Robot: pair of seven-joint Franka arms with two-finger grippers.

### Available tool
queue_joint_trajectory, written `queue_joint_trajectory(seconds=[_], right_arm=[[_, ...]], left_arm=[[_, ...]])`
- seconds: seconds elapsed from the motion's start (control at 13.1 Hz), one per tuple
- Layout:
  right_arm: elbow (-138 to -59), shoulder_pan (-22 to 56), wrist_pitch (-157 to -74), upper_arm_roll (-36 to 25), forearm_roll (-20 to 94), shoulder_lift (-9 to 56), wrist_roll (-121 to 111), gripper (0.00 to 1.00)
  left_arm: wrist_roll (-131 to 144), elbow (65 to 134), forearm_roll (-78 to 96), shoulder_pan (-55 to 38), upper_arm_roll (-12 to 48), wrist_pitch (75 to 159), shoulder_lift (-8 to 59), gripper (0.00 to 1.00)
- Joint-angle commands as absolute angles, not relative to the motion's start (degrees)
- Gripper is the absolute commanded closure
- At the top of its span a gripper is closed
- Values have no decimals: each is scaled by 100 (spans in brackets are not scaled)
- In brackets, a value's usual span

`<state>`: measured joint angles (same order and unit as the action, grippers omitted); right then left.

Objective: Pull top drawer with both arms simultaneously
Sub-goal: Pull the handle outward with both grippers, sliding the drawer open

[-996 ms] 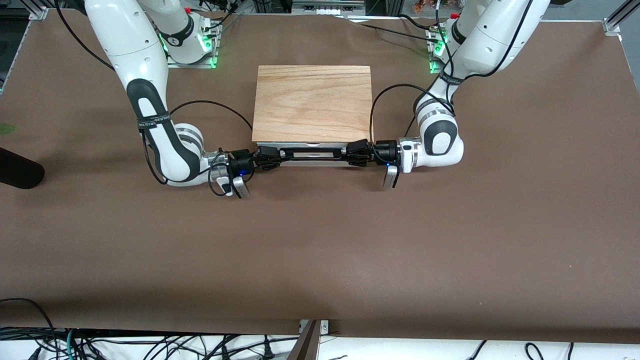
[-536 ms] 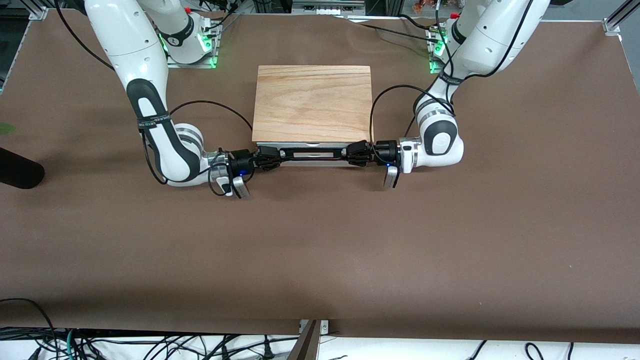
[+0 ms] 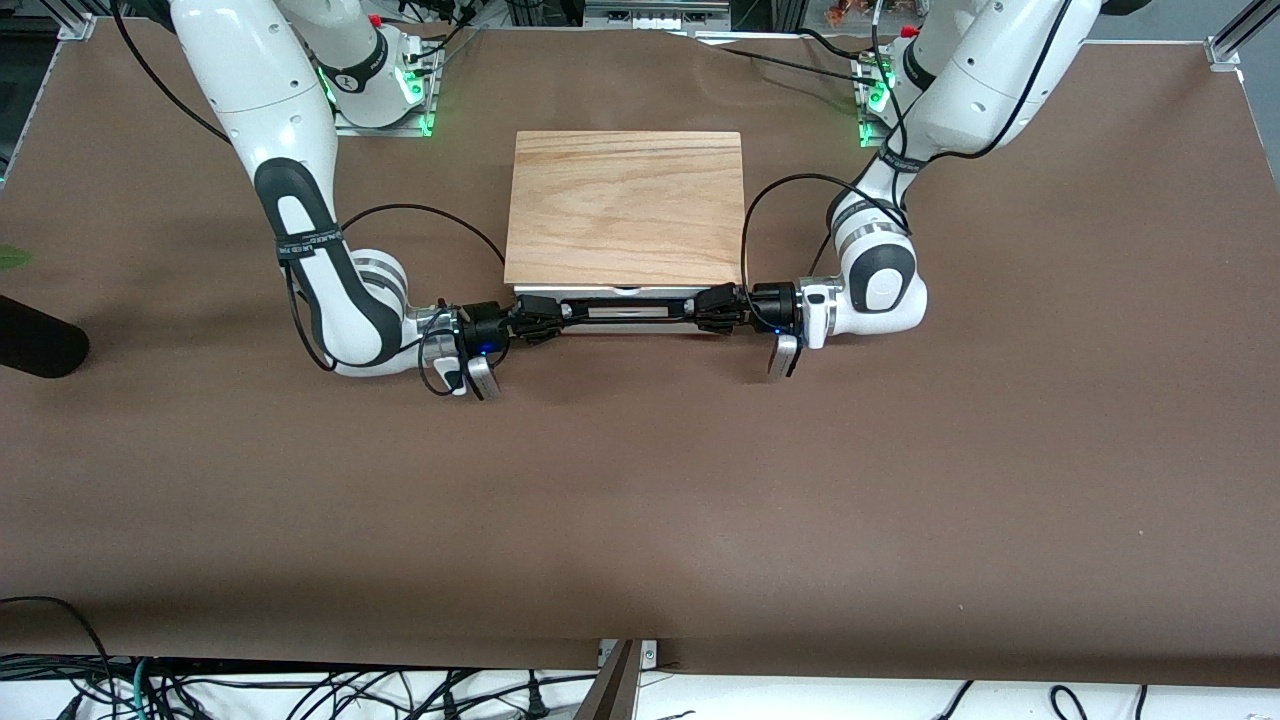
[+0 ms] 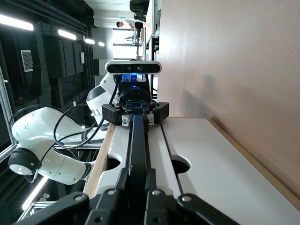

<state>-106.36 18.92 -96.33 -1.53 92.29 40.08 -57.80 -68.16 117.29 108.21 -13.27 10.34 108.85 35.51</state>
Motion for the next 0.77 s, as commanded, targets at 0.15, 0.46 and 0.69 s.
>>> queue_joint_trajectory(seconds=[0.15, 0.46, 0.69], right_arm=[[-9555, 1617, -9598, -158, 9431, 4359, -5002, 100], [-9203, 1512, -9598, -158, 9431, 4491, -4677, 100], [-8939, 1451, -9606, -158, 9413, 4553, -4369, 100]], left_arm=[[-7102, 11619, 10854, -1248, 1063, 10898, 3893, 100], [-7075, 11295, 10846, -1134, 1055, 10898, 4060, 100], [-6988, 11040, 10828, -1116, 1011, 10898, 4148, 100]])
